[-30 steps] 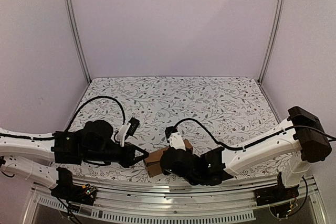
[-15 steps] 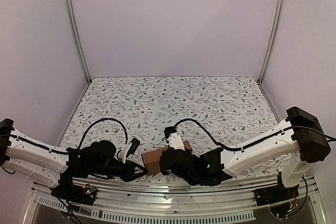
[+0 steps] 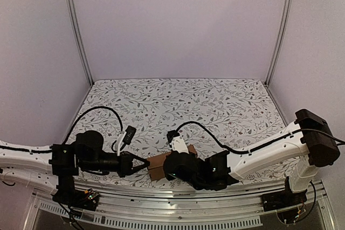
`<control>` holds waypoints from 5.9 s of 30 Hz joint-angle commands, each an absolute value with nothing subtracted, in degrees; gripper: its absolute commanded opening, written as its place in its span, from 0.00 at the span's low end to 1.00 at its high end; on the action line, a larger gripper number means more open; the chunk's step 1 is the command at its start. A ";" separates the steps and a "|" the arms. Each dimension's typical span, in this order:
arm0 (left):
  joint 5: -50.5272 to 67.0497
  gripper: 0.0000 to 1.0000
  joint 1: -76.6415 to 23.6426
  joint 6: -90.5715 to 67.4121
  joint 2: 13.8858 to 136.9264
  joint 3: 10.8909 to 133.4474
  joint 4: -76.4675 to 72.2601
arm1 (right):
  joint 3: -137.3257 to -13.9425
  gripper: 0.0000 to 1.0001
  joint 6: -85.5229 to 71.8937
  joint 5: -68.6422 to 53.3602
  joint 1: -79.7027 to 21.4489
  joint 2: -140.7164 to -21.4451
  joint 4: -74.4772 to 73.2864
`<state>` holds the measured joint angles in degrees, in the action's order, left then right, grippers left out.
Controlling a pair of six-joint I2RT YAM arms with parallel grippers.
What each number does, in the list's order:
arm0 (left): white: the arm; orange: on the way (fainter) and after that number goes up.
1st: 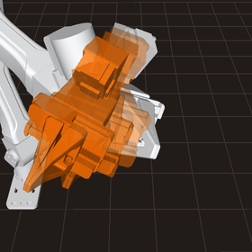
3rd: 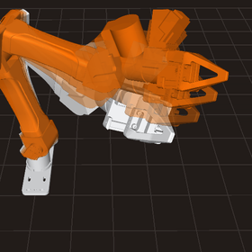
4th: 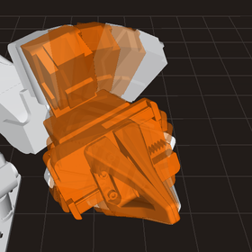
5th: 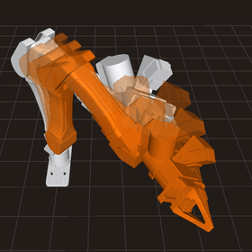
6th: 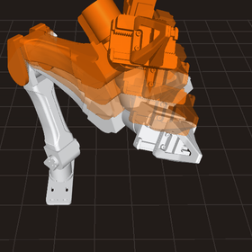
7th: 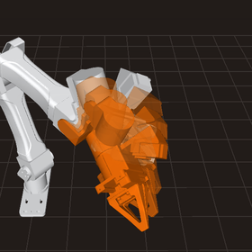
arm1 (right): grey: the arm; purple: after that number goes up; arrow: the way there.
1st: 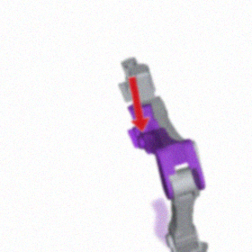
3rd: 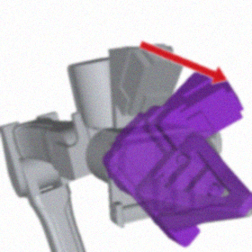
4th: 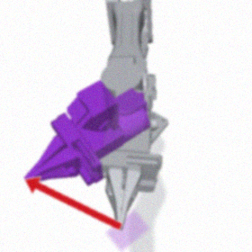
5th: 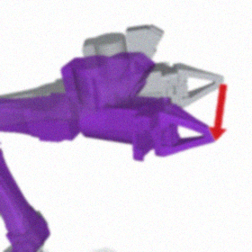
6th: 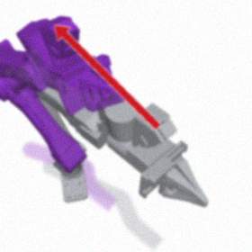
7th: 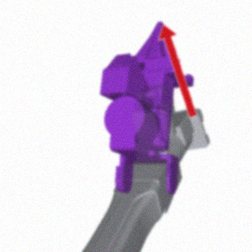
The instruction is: Fold the paper box
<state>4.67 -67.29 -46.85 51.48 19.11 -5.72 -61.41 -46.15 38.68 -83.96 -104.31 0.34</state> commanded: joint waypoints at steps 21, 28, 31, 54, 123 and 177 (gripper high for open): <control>7.67 0.00 -63.96 -44.23 70.58 19.17 -15.65 | -60.69 0.00 -45.57 34.91 -84.47 -104.68 -6.90; 7.79 0.00 -64.03 -44.31 71.05 18.34 -15.60 | -61.08 0.00 -44.98 35.11 -84.20 -104.22 -6.98; 6.99 0.00 -63.98 -43.48 69.77 18.82 -13.71 | -61.13 0.00 -44.28 34.98 -83.82 -102.68 -7.24; 5.98 0.00 -64.03 -42.11 69.67 19.20 -12.06 | -47.11 0.00 -39.41 23.89 -72.30 -78.83 -8.05; 20.39 0.00 -49.24 -32.43 86.21 49.17 15.56 | -49.31 0.00 -68.31 25.15 -77.09 -105.40 13.67; 4.90 0.00 -49.04 -42.24 83.51 37.76 11.62 | -57.91 0.00 -45.65 13.01 -68.51 -109.35 5.21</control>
